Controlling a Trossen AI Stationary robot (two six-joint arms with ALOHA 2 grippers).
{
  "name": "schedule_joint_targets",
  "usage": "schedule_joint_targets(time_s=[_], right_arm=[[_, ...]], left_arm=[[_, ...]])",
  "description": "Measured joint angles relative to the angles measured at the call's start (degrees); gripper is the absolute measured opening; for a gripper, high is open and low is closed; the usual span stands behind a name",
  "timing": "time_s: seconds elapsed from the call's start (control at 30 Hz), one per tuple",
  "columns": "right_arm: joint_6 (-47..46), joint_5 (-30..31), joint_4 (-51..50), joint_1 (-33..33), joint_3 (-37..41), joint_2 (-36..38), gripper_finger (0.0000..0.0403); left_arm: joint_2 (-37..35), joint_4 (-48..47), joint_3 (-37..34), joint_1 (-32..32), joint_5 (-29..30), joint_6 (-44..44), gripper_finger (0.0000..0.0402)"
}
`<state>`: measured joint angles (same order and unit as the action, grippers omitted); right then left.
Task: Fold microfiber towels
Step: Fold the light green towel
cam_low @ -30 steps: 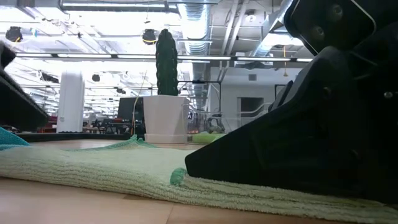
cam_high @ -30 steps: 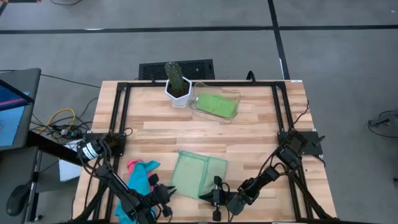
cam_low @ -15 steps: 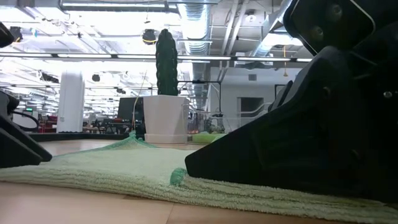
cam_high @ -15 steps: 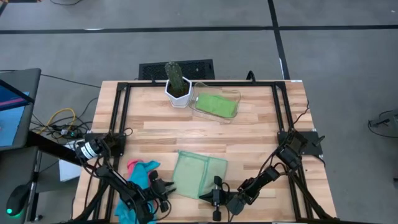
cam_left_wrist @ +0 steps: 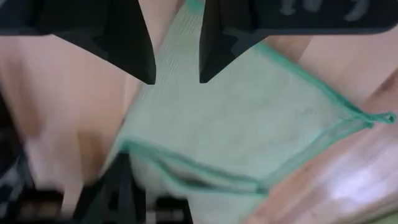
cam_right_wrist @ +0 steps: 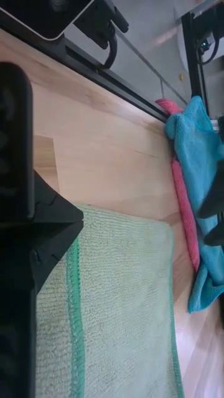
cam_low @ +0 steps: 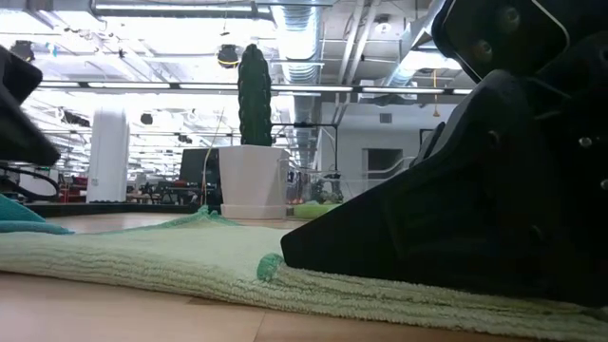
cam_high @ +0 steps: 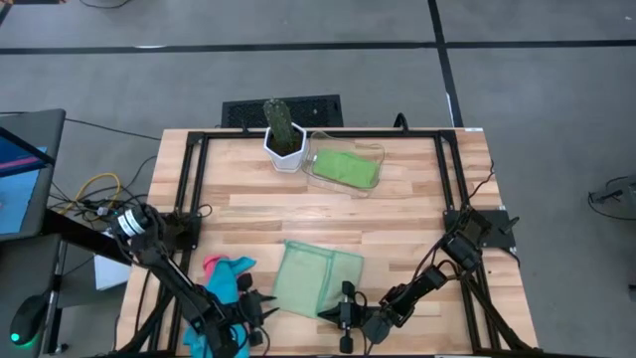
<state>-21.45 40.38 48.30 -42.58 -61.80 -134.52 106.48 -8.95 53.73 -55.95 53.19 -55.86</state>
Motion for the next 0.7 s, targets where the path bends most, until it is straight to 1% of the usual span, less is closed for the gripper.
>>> schedule_joint_targets(time_s=[0.1, 0.2, 0.27, 0.37, 0.47, 0.57, 0.63, 0.7], right_arm=[[0.0, 0.0, 0.0, 0.1, 0.0, 0.0, 0.0027], [-0.1, 0.0, 0.0, 0.2, 0.0, 0.0, 0.0030], [-0.2, 0.0, 0.0, 0.2, 0.0, 0.0, 0.0029], [-0.6, 0.0, -0.4, 0.2, 0.0, 0.0, 0.0025], [-1.3, 0.1, -0.9, 0.2, 0.0, 0.0, 0.0022], [-1.5, 0.2, -1.0, 0.2, 0.0, 0.1, 0.0023], [-1.5, 0.2, -1.0, 0.2, 0.0, 0.2, 0.0025], [-1.0, -0.3, -1.2, 0.2, -0.1, 0.8, 0.0026]], left_arm=[[0.6, 0.8, 0.1, -0.5, -0.3, 2.3, 0.0139], [4.3, 0.2, 0.0, -0.5, -0.9, 3.1, 0.0157], [6.9, 1.5, -0.1, -0.4, -0.5, 2.0, 0.0169], [10.4, 4.9, 0.2, -0.4, 1.8, 1.4, 0.0182], [12.3, 5.1, 0.4, -0.4, 2.0, -2.7, 0.0189], [11.9, 3.0, 0.4, -0.3, 0.4, -5.4, 0.0179], [11.1, 2.4, 0.4, -0.2, -1.5, -5.3, 0.0156], [10.3, 2.4, 0.4, -0.2, -2.7, -4.5, 0.0123]])
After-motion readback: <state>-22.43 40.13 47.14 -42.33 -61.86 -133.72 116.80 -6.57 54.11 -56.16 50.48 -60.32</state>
